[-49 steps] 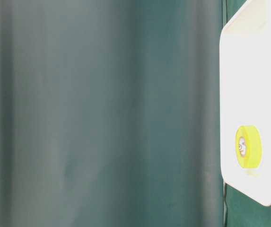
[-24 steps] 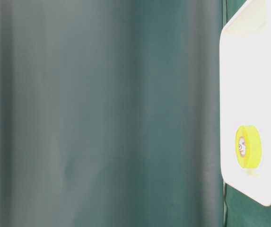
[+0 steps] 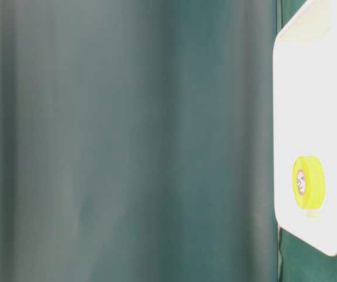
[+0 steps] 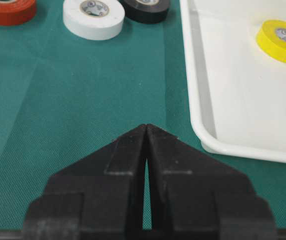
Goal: Put the tape into the white case with the left arm.
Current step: 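Move the left gripper to the blue tape roll and grasp it, then carry the blue roll into the tray beside the yellow roll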
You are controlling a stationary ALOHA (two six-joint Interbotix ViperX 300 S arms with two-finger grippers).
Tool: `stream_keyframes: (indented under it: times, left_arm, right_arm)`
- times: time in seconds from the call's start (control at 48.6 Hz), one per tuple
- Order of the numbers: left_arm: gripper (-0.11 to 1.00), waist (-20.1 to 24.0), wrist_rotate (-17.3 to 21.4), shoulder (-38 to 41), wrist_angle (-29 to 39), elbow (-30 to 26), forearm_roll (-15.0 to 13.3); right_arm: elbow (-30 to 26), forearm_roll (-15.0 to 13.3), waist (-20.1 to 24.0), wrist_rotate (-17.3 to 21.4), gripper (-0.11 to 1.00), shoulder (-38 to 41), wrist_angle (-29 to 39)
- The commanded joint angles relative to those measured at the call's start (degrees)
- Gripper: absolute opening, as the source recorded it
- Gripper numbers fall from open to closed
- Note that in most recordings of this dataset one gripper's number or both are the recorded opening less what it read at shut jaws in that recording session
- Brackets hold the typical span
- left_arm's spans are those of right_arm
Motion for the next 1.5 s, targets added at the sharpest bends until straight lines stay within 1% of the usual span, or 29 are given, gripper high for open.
stream_keyframes:
  times: [0.0, 0.123, 0.165, 0.35, 0.658, 0.761, 0.864, 1.049, 1.254, 1.337, 1.481]
  left_arm:
    - [0.66, 0.2, 0.0, -1.0, -0.3, -1.1, 0.0]
    - [0.30, -0.2, 0.4, -0.8, -0.2, -1.1, -0.1]
    - [0.24, -0.2, 0.4, -1.0, -0.2, -1.1, 0.0]
    - [0.25, -0.2, 0.0, -1.2, 0.9, -1.8, -0.1]
    - [0.25, -0.3, -1.1, -6.0, 10.2, -6.9, -0.1]
    - [0.25, -0.2, -1.1, -7.5, 11.8, -8.2, -0.1]
    - [0.25, 1.3, -0.8, -8.3, 12.1, -8.4, 0.1]
    - [0.25, 7.6, -0.6, -8.4, 12.1, -7.6, 0.1]
    - [0.25, 16.3, -0.3, -8.4, 12.0, -7.7, 0.2]
    - [0.25, 20.0, 0.7, -8.4, 11.9, -8.2, 0.2]
    - [0.25, 26.4, 4.5, -8.4, 10.2, -9.1, 0.2]
  right_arm:
    - [-0.6, 0.0, -0.1, 0.2, -0.09, 0.4, -0.5]
    - [-0.5, 0.0, -0.1, 0.2, -0.09, 0.4, -0.5]
    - [-0.6, -0.1, -0.1, 0.2, -0.09, 0.4, -0.5]
    - [-0.5, 0.0, -0.1, 0.2, -0.09, 0.4, -0.5]
    - [-0.4, 0.0, -0.1, 0.2, -0.09, 0.4, -0.5]
    - [-0.4, 0.0, -0.1, 0.2, -0.09, 0.4, -0.6]
    - [-0.4, 0.0, -0.1, 0.2, -0.09, 0.4, -0.5]
    - [-0.4, 0.0, -0.1, 0.2, -0.09, 0.4, -0.6]
    - [-0.4, 0.0, -0.1, 0.2, -0.09, 0.4, -0.5]
    - [-0.4, 0.0, -0.1, 0.2, -0.09, 0.4, -0.6]
    - [-0.3, 0.0, -0.1, 0.2, -0.09, 0.4, -0.6]
